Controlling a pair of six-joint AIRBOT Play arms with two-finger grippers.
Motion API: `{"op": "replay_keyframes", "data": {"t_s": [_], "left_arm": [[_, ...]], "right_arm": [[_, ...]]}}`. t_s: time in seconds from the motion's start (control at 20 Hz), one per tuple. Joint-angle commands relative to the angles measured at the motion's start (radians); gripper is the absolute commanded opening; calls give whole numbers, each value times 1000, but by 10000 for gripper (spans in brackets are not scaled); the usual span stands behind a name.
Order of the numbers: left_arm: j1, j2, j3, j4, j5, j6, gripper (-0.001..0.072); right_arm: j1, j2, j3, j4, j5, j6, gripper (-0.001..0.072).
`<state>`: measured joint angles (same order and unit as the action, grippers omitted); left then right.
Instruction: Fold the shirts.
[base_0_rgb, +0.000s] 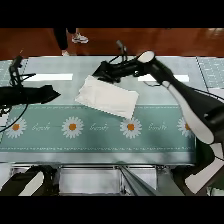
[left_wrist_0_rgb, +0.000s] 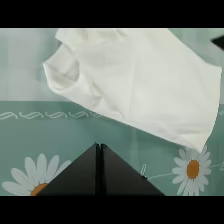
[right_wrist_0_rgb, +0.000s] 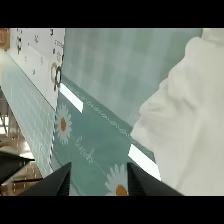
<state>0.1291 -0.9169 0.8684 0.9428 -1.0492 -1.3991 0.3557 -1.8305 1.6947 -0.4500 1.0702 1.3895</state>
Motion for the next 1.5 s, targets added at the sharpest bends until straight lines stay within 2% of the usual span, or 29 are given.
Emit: {"op": "replay_keyframes", "data": {"t_s": [0.0,0.15,0.25,0.3,0.4,0.45,0.55,0.6,0.85,1.15,1.35,1.4,1.45], "left_arm": [[134,5,112,-1,-74,0,18],[228,55,169,-1,-84,0,18],[232,105,141,-2,-86,0,17],[217,129,111,-1,-86,0,18],[171,167,32,-1,-85,0,18],[141,178,-12,-2,-85,0,18],[80,180,-87,-2,-71,0,18],[50,181,-121,-2,-47,-3,17],[-41,180,-199,-9,55,-53,18],[-42,180,-198,-9,56,-53,17],[-42,180,-199,-9,56,-53,18],[-42,180,-199,-9,56,-53,18],[-42,180,-198,-9,56,-53,17]], "right_arm": [[-189,174,0,-226,298,28,405],[-367,412,-54,-716,449,81,406],[-458,570,-243,-904,367,135,413],[-499,633,-369,-895,282,161,418],[-562,697,-625,-753,125,163,419],[-573,694,-736,-643,57,148,419],[-546,644,-888,-397,-61,51,418],[-516,599,-928,-293,-98,0,419],[-367,350,-935,28,-175,-164,418],[-257,204,-806,61,-157,-181,417],[-195,171,-684,-29,-148,-119,399],[-188,171,-661,-68,-150,-96,342],[-184,171,-639,-100,-145,-79,242]]}}
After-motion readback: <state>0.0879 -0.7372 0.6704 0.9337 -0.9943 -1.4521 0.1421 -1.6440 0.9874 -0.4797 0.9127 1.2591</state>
